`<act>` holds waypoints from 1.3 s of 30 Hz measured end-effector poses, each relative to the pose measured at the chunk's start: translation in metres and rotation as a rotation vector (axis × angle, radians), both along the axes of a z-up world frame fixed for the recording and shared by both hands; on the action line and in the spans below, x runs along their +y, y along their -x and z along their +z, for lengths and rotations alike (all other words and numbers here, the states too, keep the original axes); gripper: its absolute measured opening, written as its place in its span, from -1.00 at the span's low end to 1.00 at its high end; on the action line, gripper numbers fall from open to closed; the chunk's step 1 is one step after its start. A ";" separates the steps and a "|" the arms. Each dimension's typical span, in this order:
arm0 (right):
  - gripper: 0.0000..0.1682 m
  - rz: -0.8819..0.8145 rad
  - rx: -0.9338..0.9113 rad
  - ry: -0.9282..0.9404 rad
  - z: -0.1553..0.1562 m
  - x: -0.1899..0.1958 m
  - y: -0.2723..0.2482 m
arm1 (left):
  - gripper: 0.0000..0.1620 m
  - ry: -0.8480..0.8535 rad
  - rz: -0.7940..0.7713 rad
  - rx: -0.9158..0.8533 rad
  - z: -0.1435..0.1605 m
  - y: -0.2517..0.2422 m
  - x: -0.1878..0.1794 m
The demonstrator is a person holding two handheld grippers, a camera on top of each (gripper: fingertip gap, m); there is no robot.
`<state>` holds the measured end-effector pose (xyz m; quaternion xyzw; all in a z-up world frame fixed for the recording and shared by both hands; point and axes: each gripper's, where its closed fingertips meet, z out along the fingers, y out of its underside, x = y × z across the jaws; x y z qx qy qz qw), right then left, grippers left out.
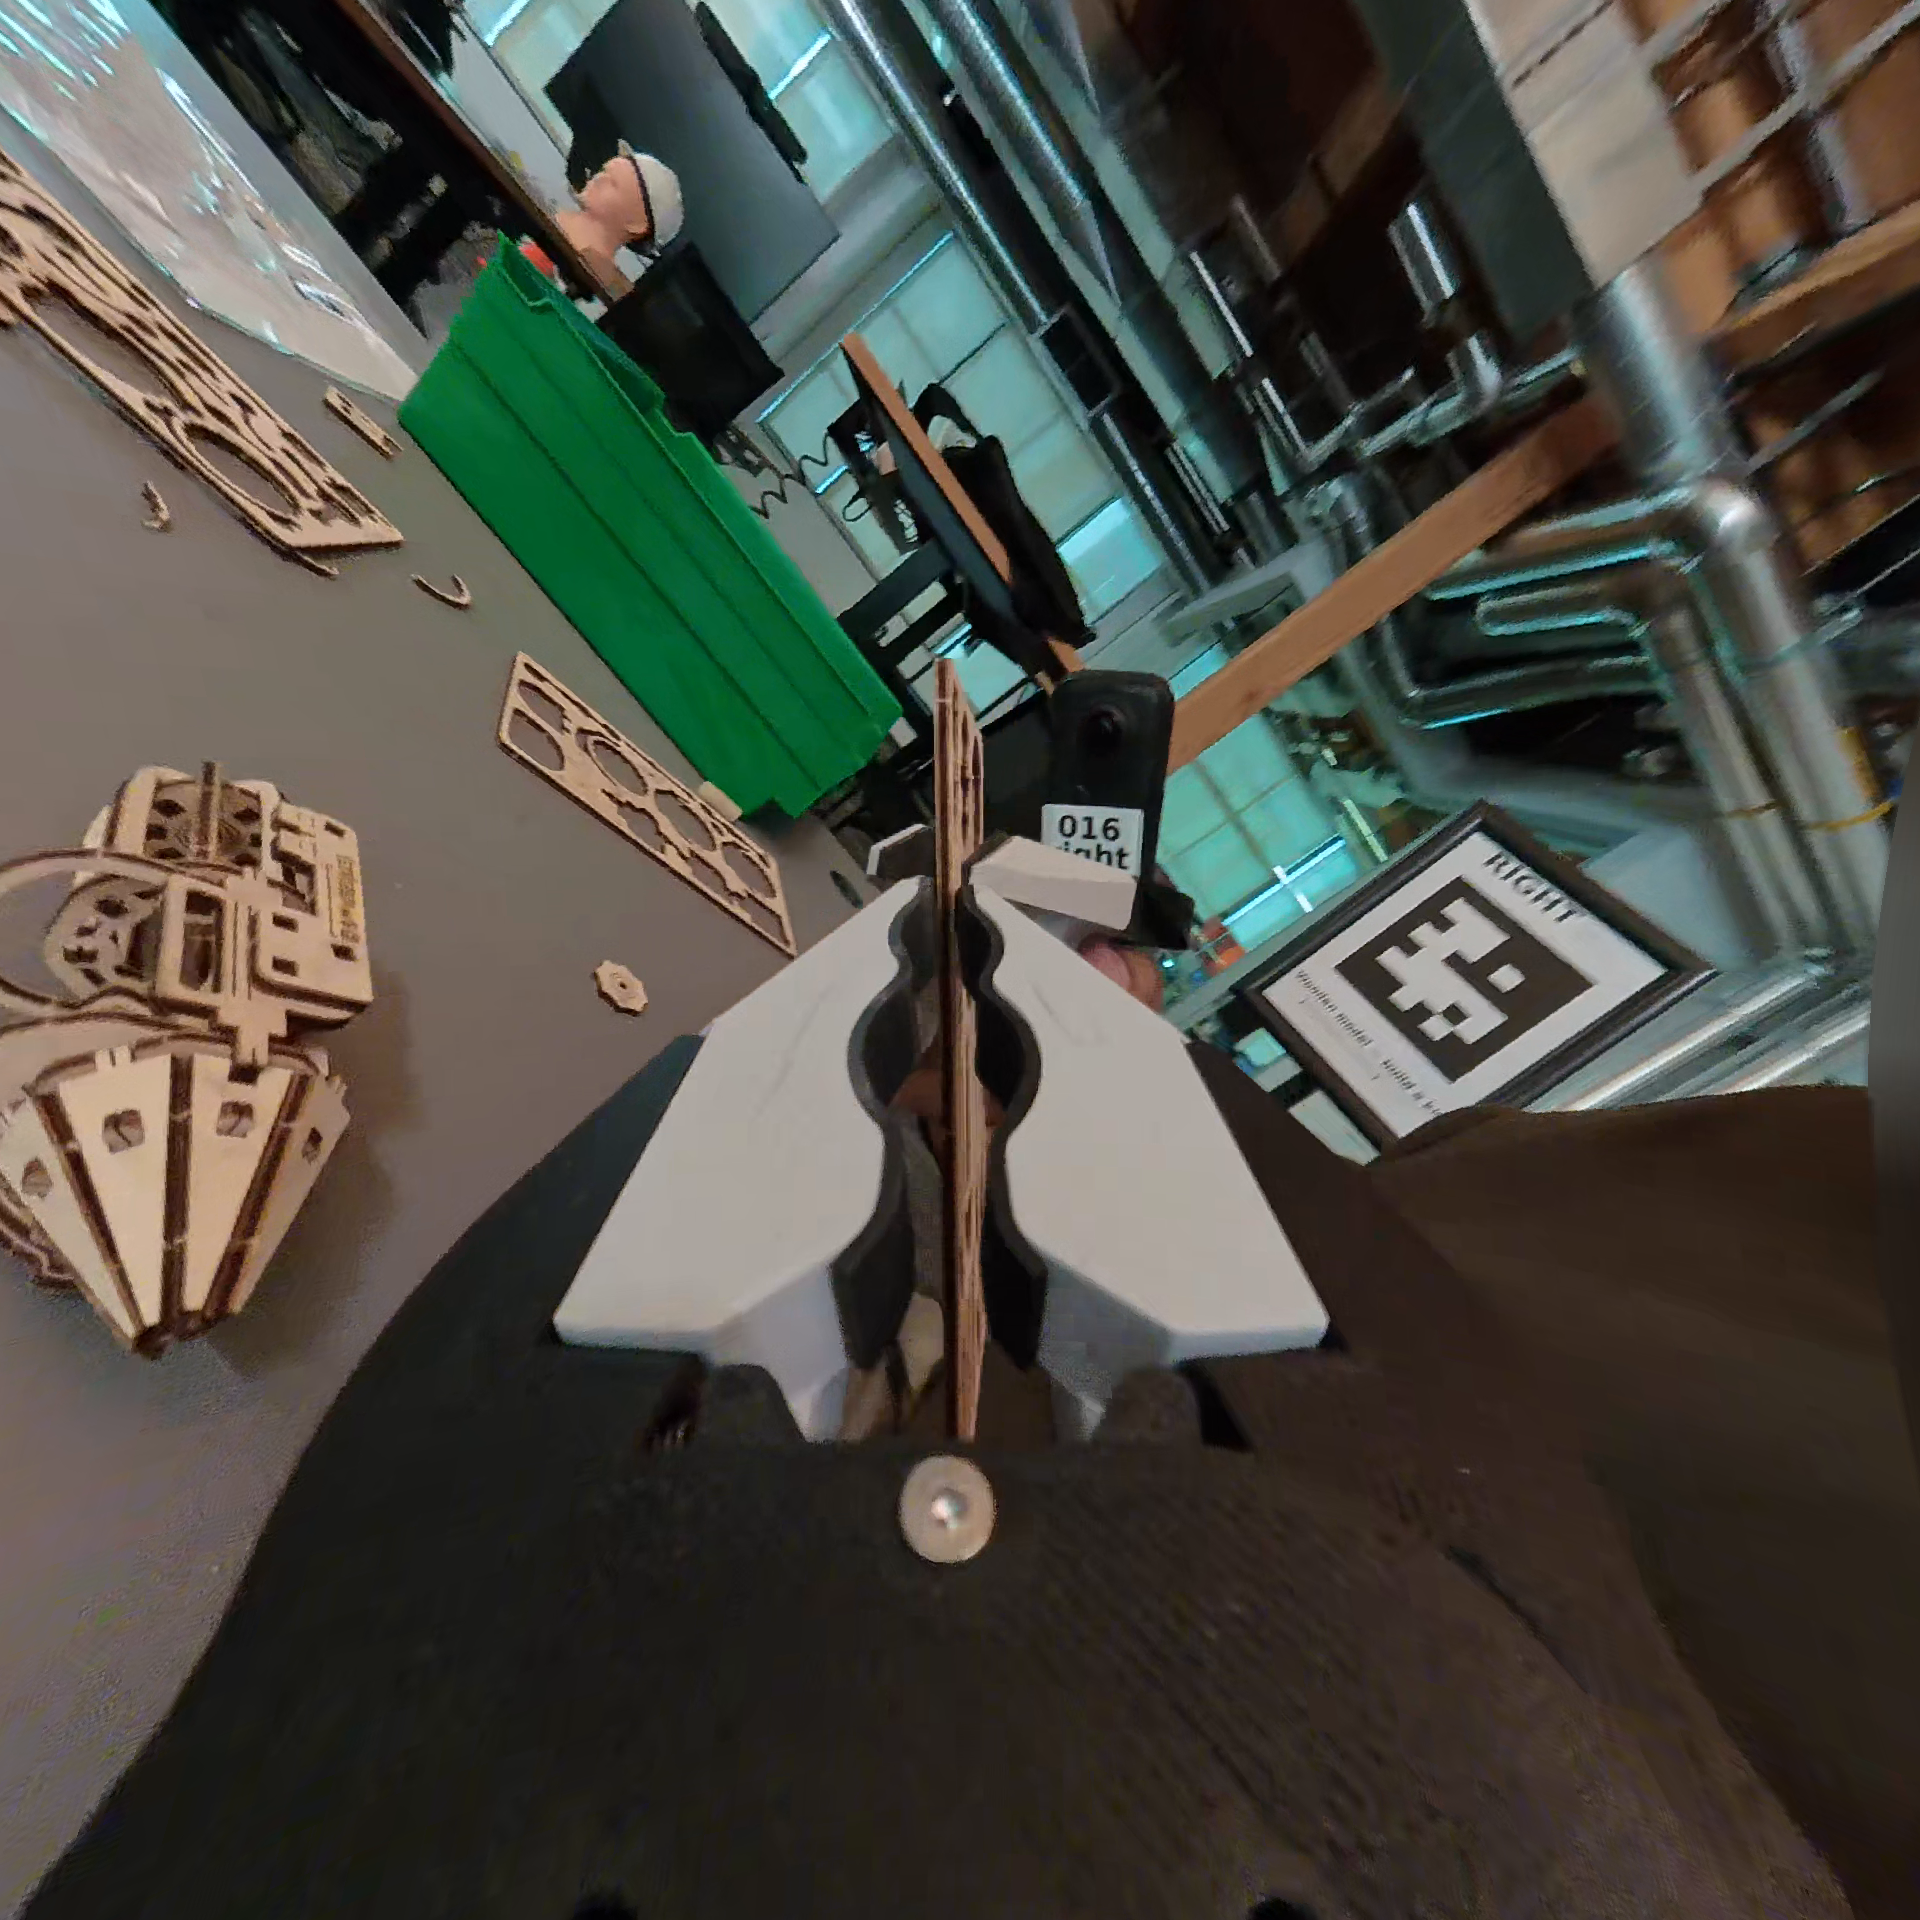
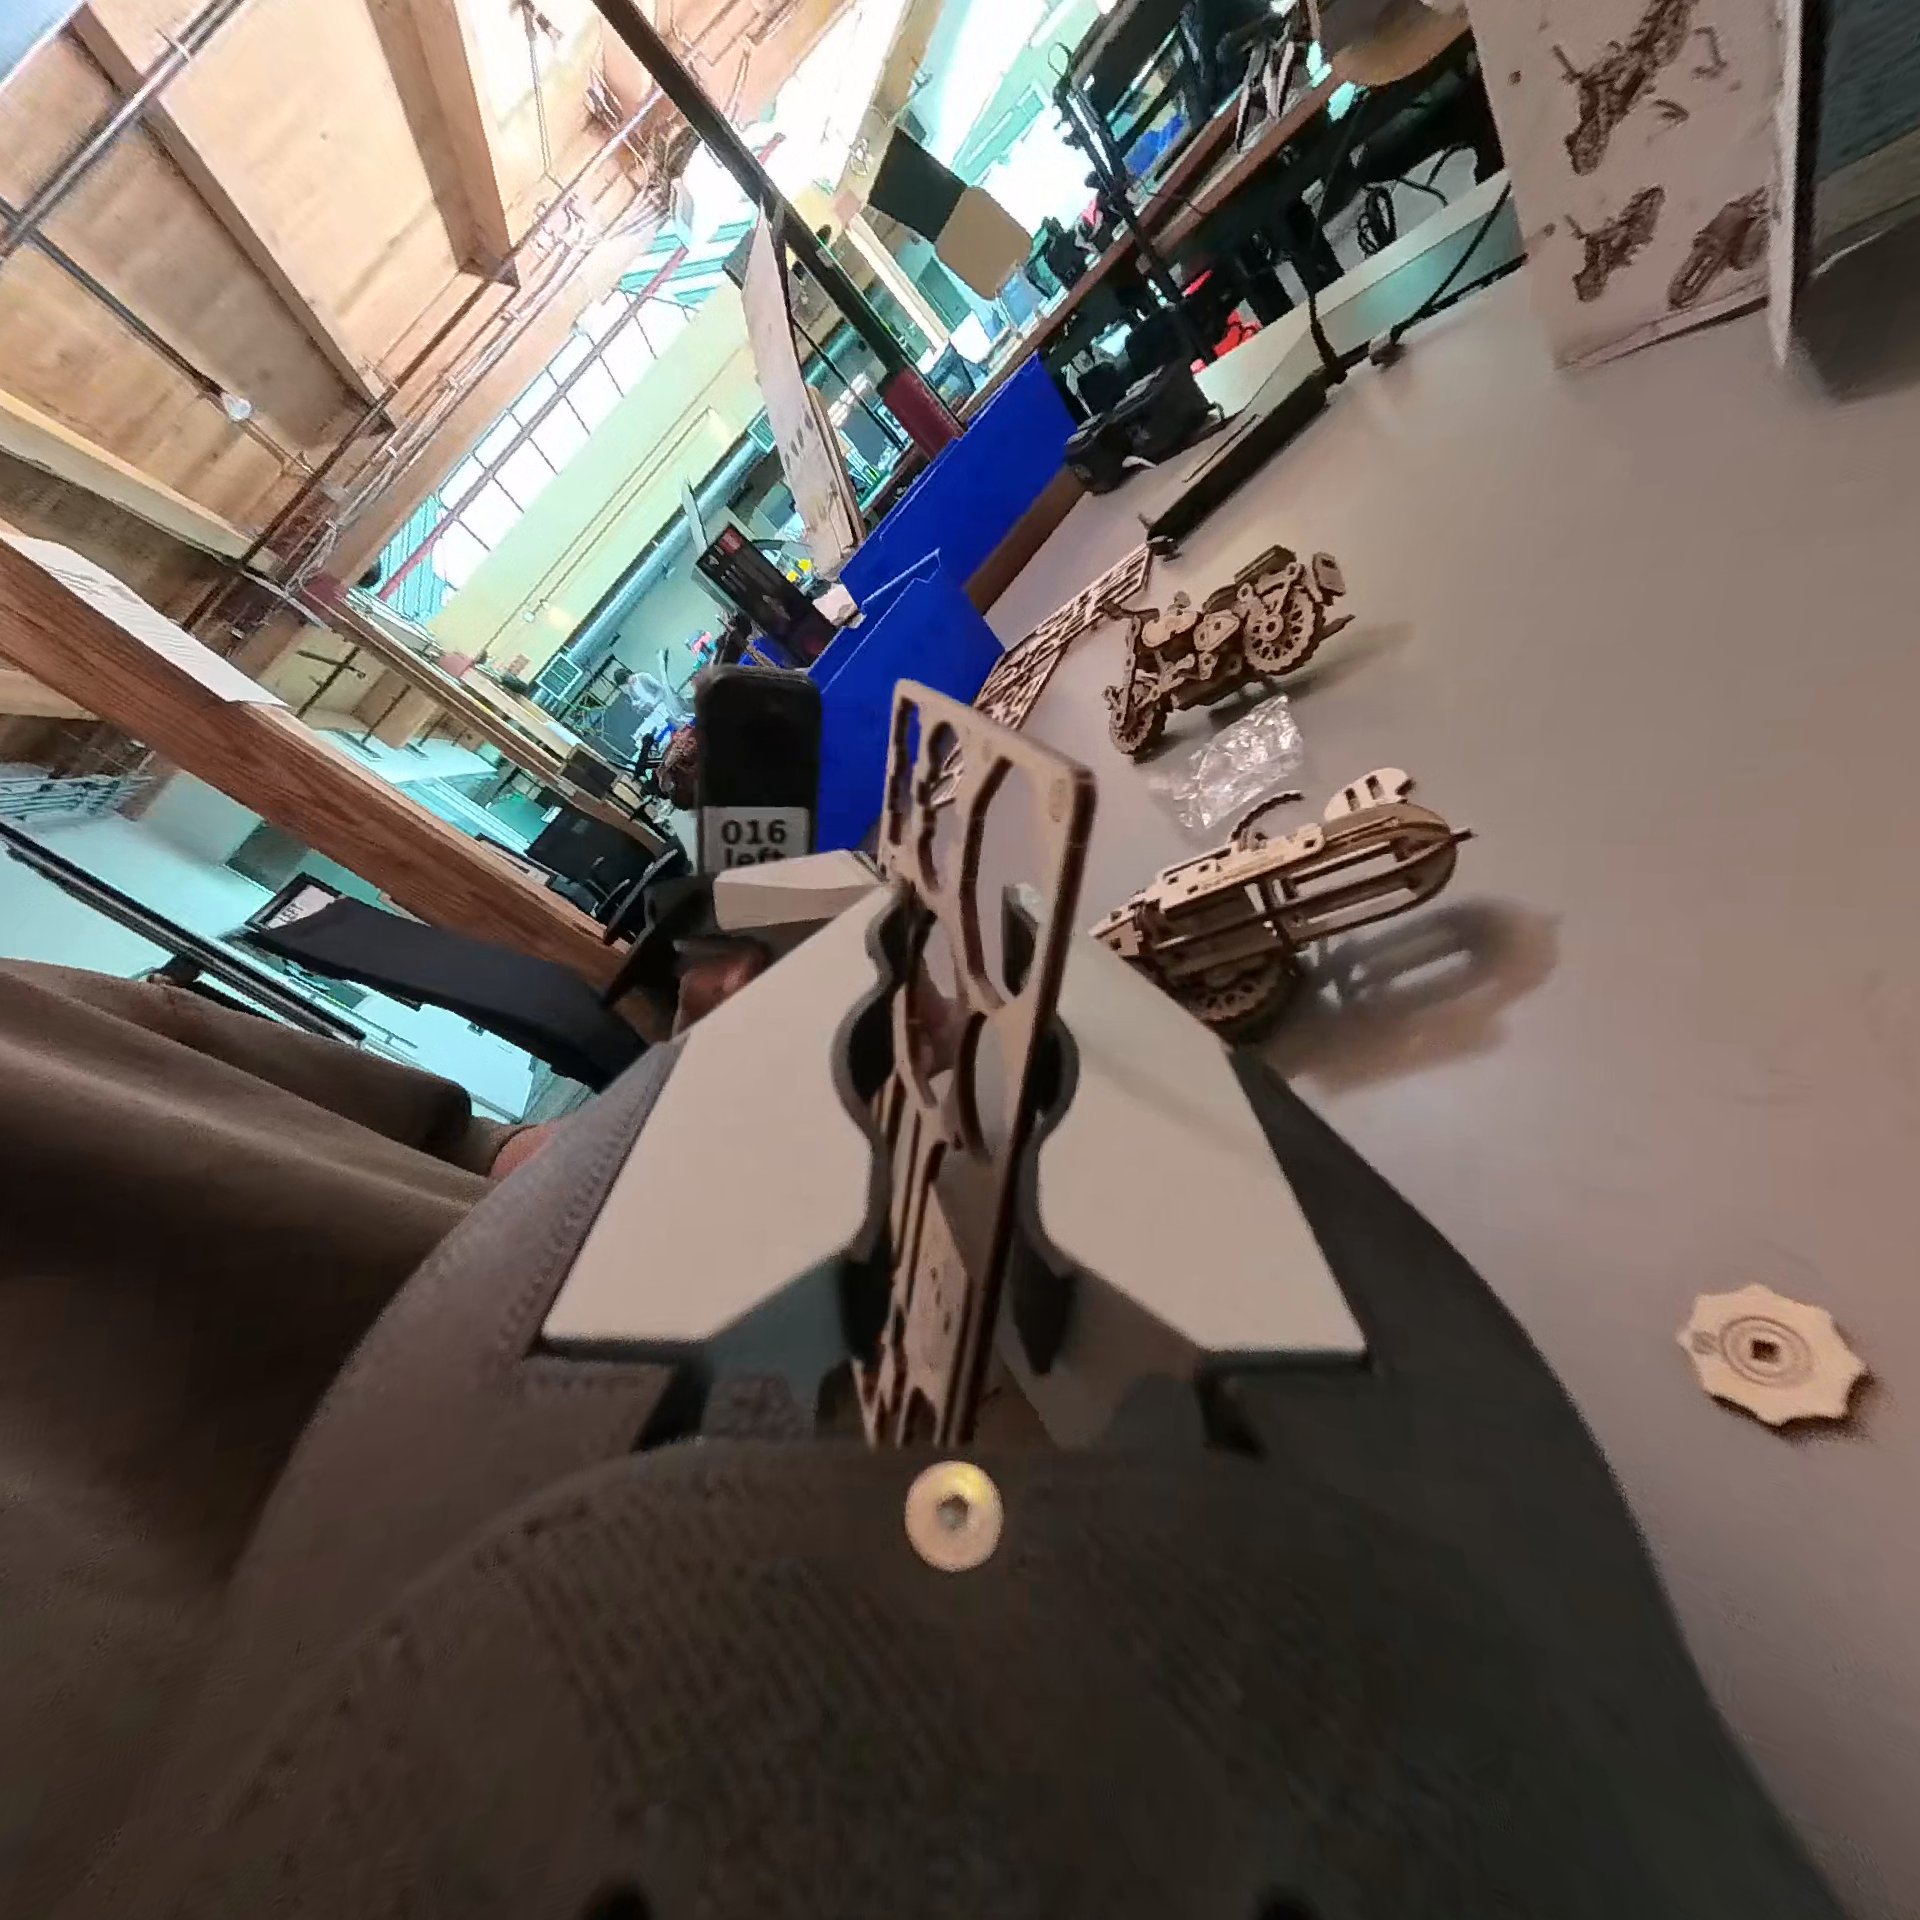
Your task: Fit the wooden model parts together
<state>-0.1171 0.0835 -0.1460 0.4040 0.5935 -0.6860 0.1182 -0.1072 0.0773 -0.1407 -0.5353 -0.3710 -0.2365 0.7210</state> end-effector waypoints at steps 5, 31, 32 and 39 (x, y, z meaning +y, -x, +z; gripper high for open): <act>-0.83 0.005 -0.029 -0.015 -0.004 0.003 0.000 | -0.99 0.063 0.046 0.053 -0.003 0.001 0.003; -1.00 0.063 -0.020 -0.135 -0.017 0.001 -0.006 | -0.92 0.314 0.060 0.138 -0.028 0.008 -0.001; -0.99 0.076 -0.012 -0.147 -0.017 0.001 -0.007 | -0.93 0.310 0.050 0.125 -0.029 0.007 -0.001; -0.99 0.155 -0.002 -0.241 -0.031 0.002 -0.016 | -0.91 0.412 -0.046 0.115 -0.045 -0.001 0.002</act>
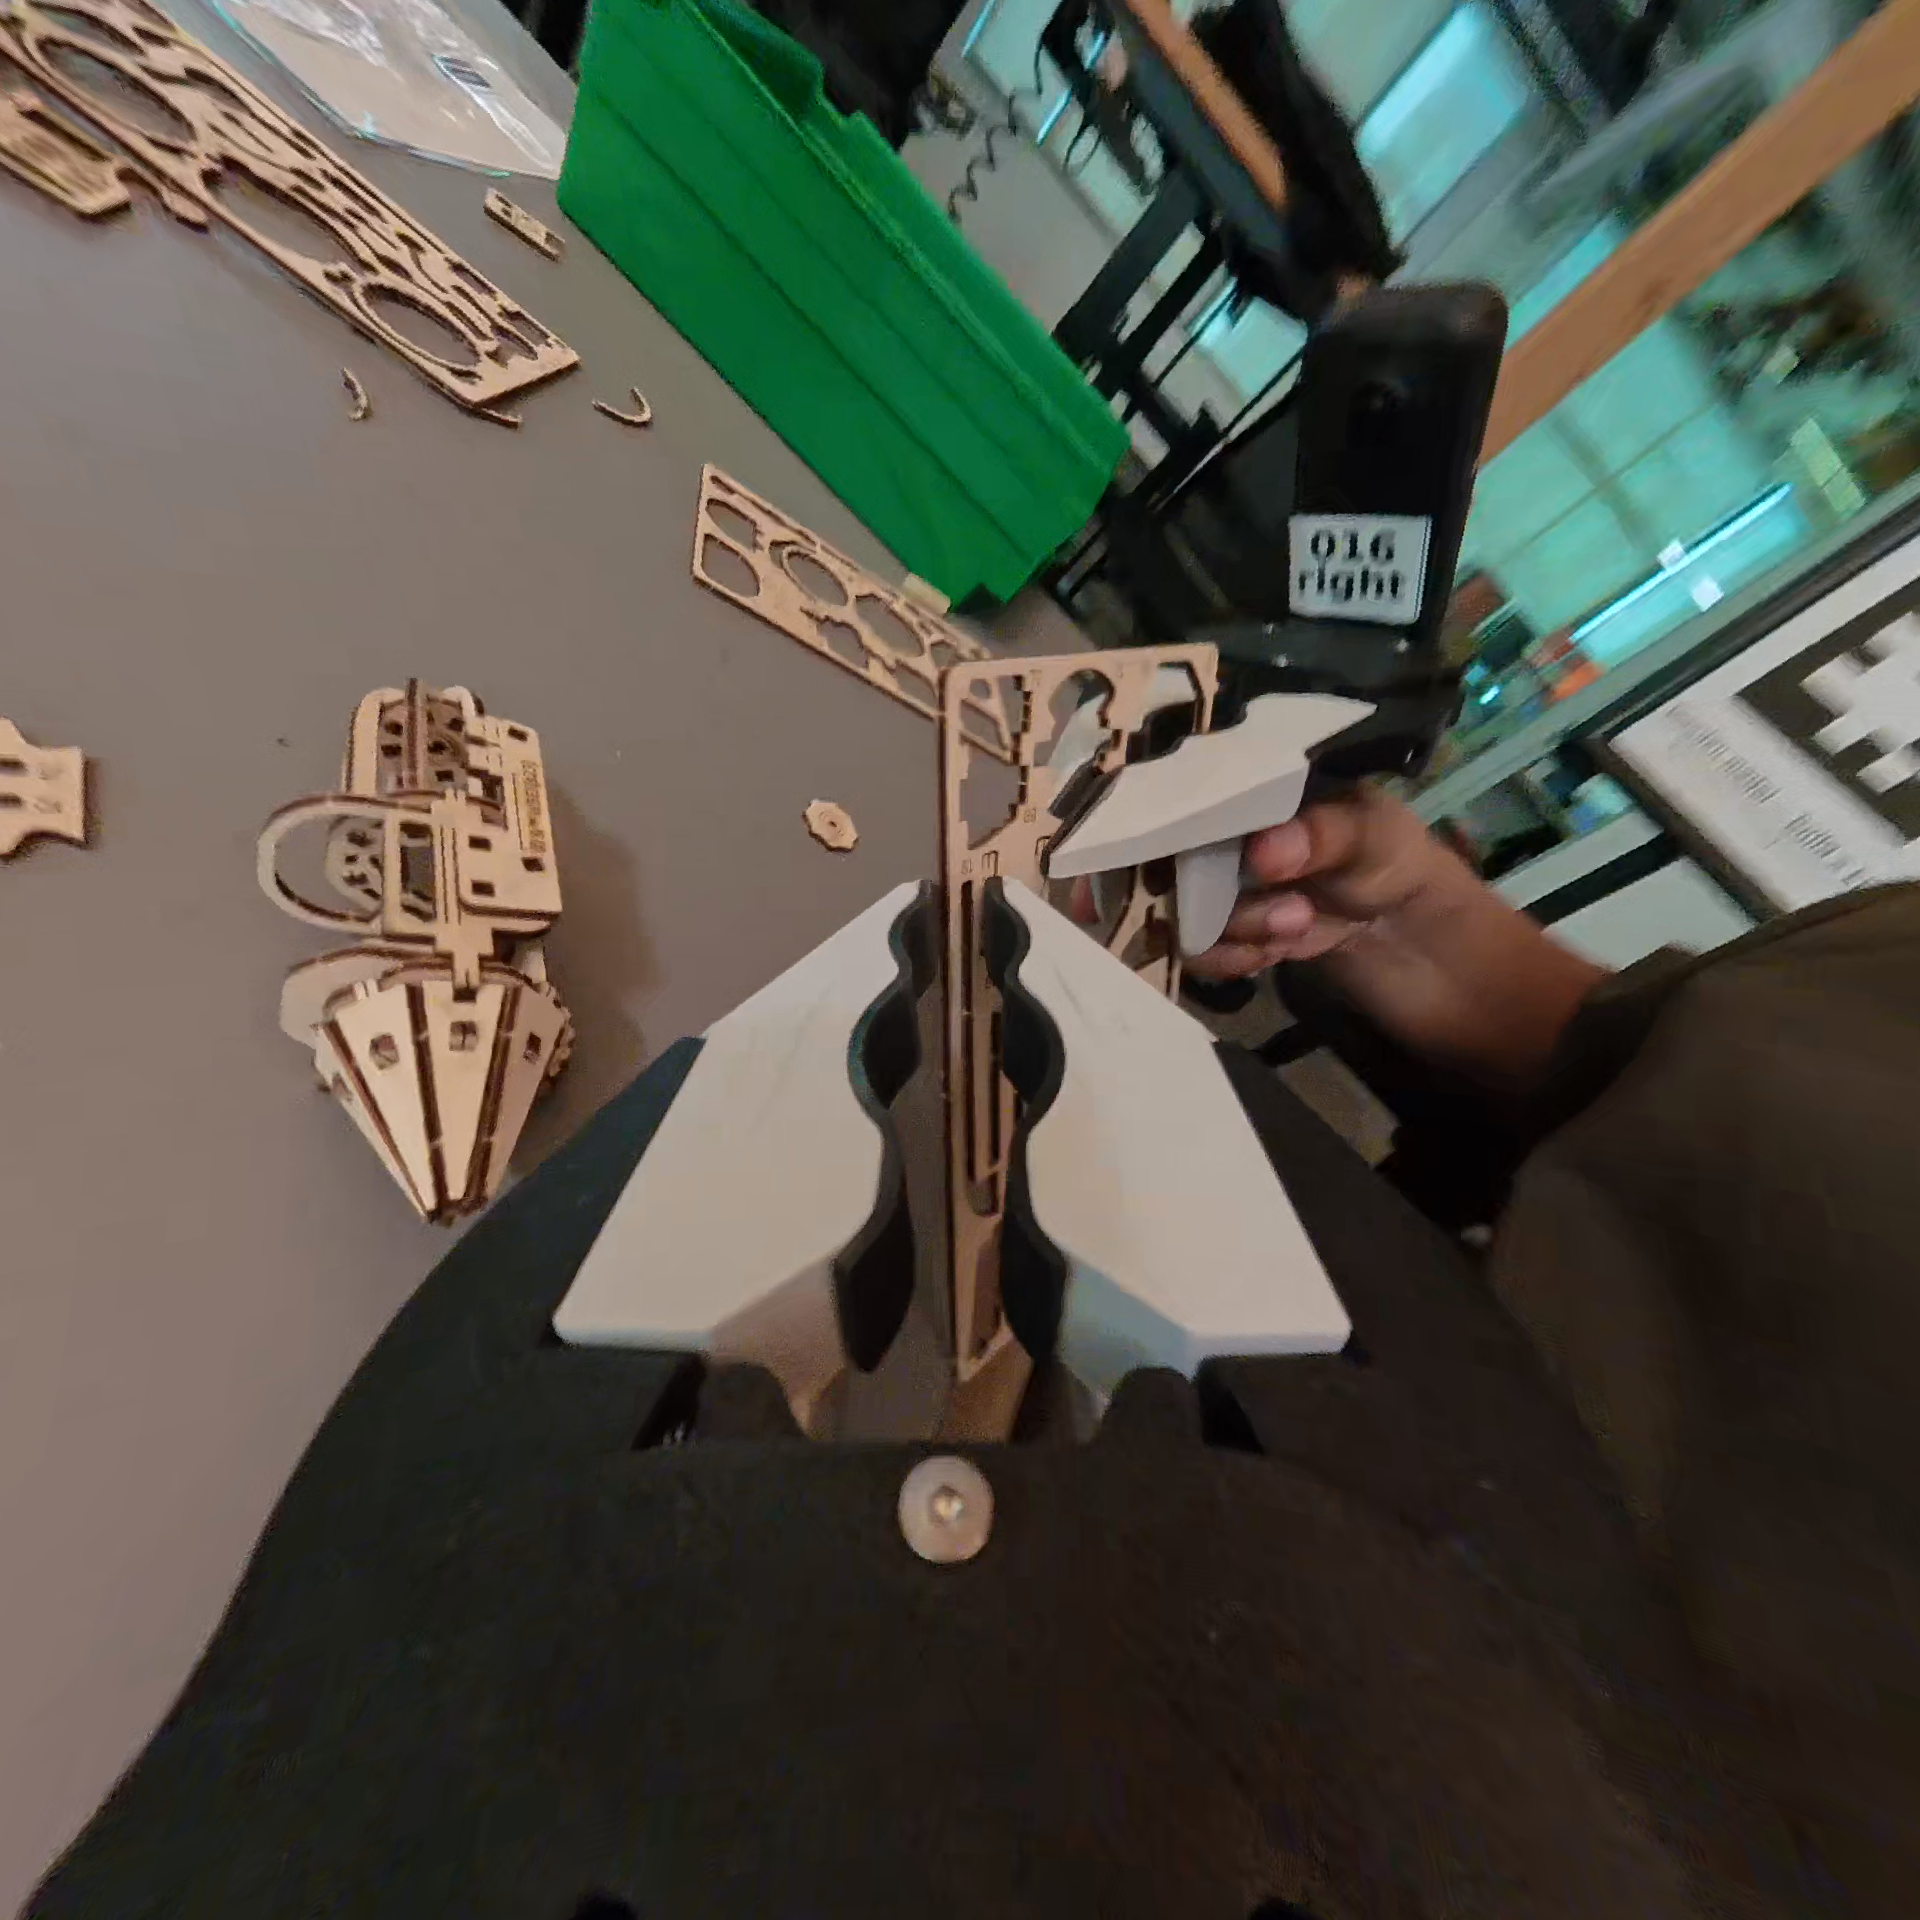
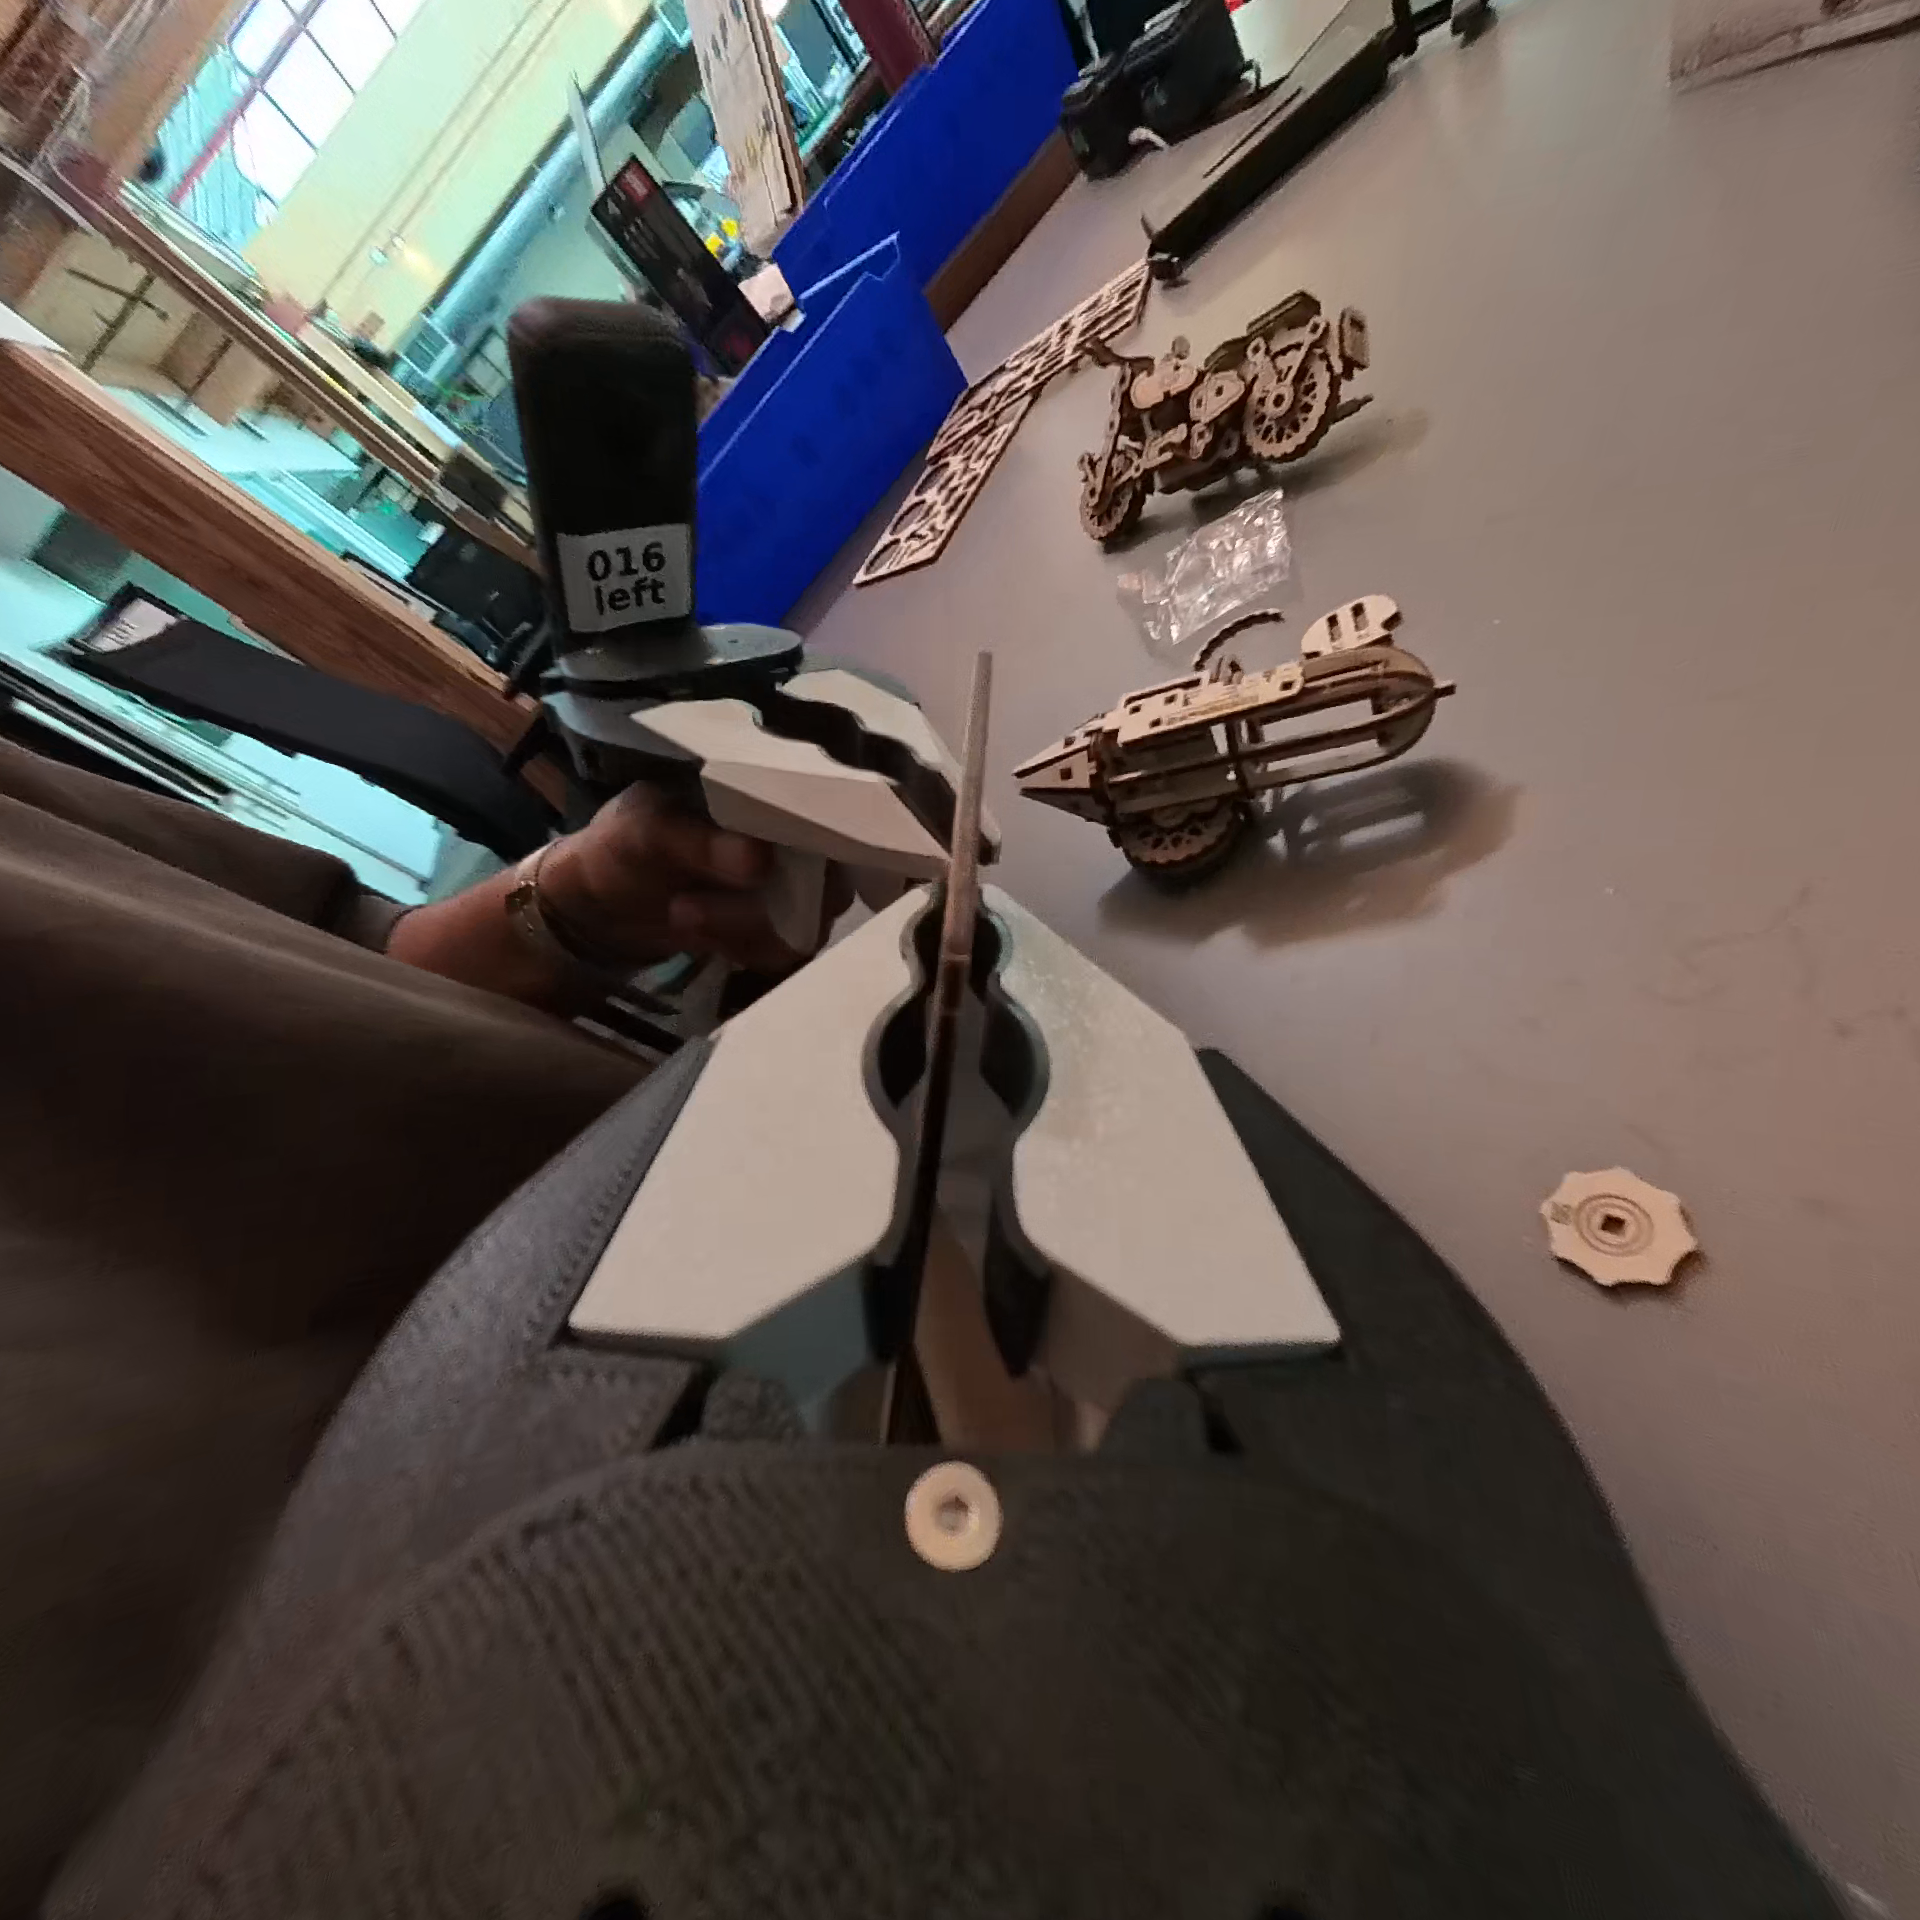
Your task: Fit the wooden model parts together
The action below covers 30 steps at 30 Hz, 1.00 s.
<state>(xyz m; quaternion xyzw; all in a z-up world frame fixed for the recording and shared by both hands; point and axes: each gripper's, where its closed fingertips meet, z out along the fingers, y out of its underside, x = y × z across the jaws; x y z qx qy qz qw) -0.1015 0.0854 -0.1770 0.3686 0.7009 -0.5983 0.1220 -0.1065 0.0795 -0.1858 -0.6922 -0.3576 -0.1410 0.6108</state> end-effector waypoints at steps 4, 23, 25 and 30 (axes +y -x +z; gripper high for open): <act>-0.98 0.030 -0.028 0.016 -0.005 0.000 -0.001 | -0.91 0.082 0.002 0.040 -0.005 -0.001 0.000; -1.00 0.025 -0.162 0.257 0.015 0.002 0.001 | -0.93 -0.230 -0.050 -0.179 0.018 -0.007 0.003; -0.99 0.020 -0.164 0.264 0.015 0.003 0.002 | -0.93 -0.223 -0.063 -0.176 0.017 -0.008 0.003; -0.99 0.005 -0.157 0.258 0.015 0.004 0.004 | -0.93 -0.219 -0.060 -0.176 0.015 -0.008 0.003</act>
